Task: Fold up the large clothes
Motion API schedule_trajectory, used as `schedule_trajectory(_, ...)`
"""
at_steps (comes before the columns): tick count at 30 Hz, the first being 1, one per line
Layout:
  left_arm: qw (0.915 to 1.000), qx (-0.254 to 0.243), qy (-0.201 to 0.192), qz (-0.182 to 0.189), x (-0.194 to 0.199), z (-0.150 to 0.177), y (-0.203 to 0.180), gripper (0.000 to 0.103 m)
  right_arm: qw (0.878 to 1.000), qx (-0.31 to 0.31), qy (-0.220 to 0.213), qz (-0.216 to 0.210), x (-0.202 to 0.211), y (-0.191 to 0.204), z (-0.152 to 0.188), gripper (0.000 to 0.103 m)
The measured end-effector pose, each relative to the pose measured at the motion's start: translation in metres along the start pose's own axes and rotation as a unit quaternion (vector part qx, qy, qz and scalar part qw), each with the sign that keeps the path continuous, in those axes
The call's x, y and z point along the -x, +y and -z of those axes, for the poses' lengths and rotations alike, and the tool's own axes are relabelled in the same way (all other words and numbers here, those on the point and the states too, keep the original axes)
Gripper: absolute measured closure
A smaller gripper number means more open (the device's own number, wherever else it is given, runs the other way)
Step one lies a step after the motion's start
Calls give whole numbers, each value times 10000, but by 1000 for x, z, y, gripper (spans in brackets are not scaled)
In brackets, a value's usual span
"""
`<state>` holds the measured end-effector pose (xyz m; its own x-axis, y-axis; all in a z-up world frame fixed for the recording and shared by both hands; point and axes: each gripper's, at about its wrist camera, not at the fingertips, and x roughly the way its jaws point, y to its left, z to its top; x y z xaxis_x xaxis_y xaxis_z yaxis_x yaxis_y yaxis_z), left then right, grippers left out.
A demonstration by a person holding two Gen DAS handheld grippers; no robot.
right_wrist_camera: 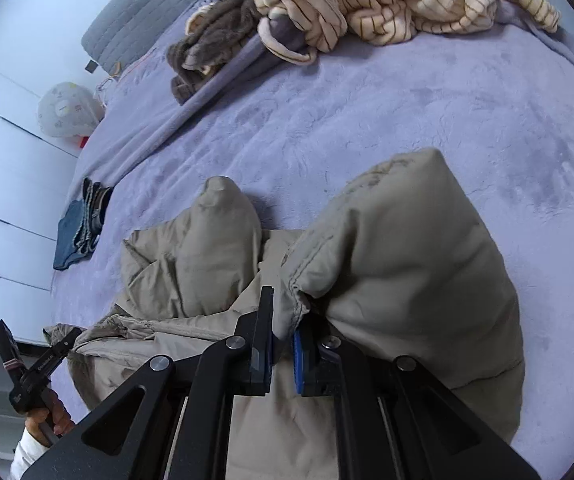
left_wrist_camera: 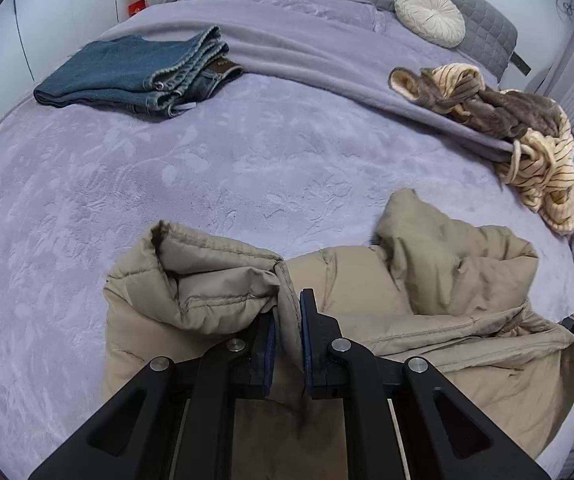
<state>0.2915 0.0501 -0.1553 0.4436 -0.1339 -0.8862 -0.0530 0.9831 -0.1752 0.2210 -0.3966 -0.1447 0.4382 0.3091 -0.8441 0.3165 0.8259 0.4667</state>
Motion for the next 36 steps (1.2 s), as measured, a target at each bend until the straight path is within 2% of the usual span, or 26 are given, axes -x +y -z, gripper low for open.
schedule_trajectory(3,9999,85,106,-28,-33,-2,-1,90,9996,-223,155,38,-36,-16,-6,95)
schedule_trajectory(7,9999,25,95,-140,-59,-7,-7,90,9994,-304,183,31,-64,-24,-13,97)
schedule_trajectory(11,9995,-35,141,-279,-75,-12,-13,90,9993,-261,268,-55,-75,-28,-16,97)
schedule_trajectory(15,9994,28,124,-332,-62,-16,-12,90,9980,-424,426,-191,-66,-31,-19,91)
schedule_trajectory(17,9993,-24,-122,-359,-43,-15,-13,76,9987,-259,391,-185,-54,-22,-22,82)
schedule_trajectory(18,9989,-68,-247,-381,-33,-14,-12,39,9992,-106,326,-181,-45,-18,-21,64)
schedule_trajectory(19,9980,-127,-395,-475,-22,-14,-13,0,9994,3,259,-209,-36,-14,-20,29)
schedule_trajectory(20,9955,-215,-651,-658,-9,-12,-15,0,9995,76,171,-252,-27,-11,-18,18)
schedule_trajectory(21,9941,-369,-777,-658,1,-10,-17,0,9996,137,20,-263,-16,-7,-15,15)
schedule_trajectory(23,9936,-606,-775,-554,12,-8,-22,0,9991,294,-111,-274,-3,2,-8,15)
schedule_trajectory(24,9941,-659,-750,-412,16,-7,-23,0,9990,340,-117,-283,0,6,-5,21)
schedule_trajectory(25,9948,-719,-697,-195,18,-5,-25,2,9986,394,-104,-326,1,10,0,42)
schedule_trajectory(26,9949,-814,-587,140,19,-2,-29,9,9981,497,-35,-354,-1,15,5,59)
schedule_trajectory(27,9941,-901,-451,412,16,1,-34,26,9975,621,67,-316,-6,21,9,81)
schedule_trajectory(28,9928,-1002,-293,587,10,5,-41,35,9966,768,183,-234,-14,27,14,82)
schedule_trajectory(29,9917,-1103,-224,614,4,8,-47,38,9953,912,276,-176,-24,33,19,82)
schedule_trajectory(31,9912,-1219,-141,497,-13,15,-58,49,9937,1037,411,-48,-44,37,25,84)
schedule_trajectory(32,9920,-1185,-49,434,-26,17,-61,49,9936,1043,443,21,-55,38,25,84)
schedule_trajectory(34,9941,-1041,3,300,-47,17,-64,49,9941,991,403,159,-71,35,20,96)
schedule_trajectory(36,9957,-912,-39,184,-64,12,-63,48,9948,916,376,239,-83,29,12,103)
